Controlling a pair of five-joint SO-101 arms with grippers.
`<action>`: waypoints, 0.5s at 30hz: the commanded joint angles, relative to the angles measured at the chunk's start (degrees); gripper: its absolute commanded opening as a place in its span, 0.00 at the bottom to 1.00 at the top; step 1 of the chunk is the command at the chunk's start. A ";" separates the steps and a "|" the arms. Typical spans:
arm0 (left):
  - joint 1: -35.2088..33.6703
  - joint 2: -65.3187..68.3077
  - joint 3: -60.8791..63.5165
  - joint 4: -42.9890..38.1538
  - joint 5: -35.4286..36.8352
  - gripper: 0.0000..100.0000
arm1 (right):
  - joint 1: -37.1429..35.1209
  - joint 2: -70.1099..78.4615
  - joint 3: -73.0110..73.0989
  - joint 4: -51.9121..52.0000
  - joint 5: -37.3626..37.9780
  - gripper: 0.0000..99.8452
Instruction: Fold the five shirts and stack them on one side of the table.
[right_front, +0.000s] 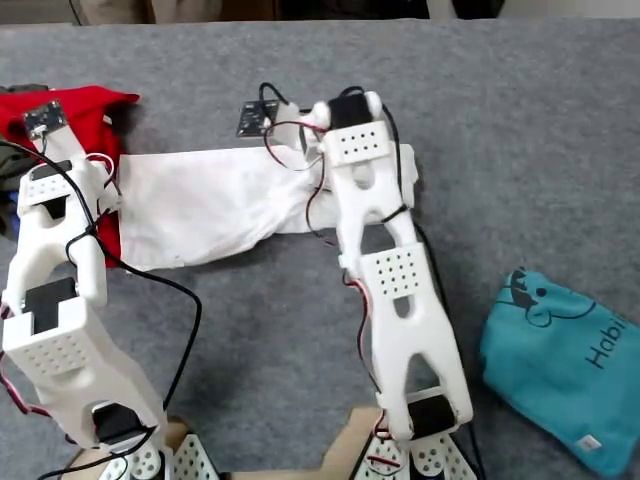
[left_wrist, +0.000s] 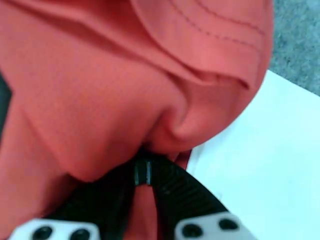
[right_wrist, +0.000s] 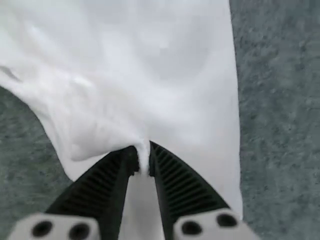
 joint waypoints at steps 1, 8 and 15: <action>0.88 -2.07 0.00 -0.88 -0.26 0.02 | -1.54 0.31 -7.16 0.18 1.58 0.07; 0.88 -2.07 0.00 -0.88 -0.26 0.02 | -1.19 -1.10 -8.92 1.41 1.49 0.30; 0.88 -2.07 0.00 -0.97 -0.26 0.02 | -0.92 -5.14 -8.84 1.67 -2.11 0.15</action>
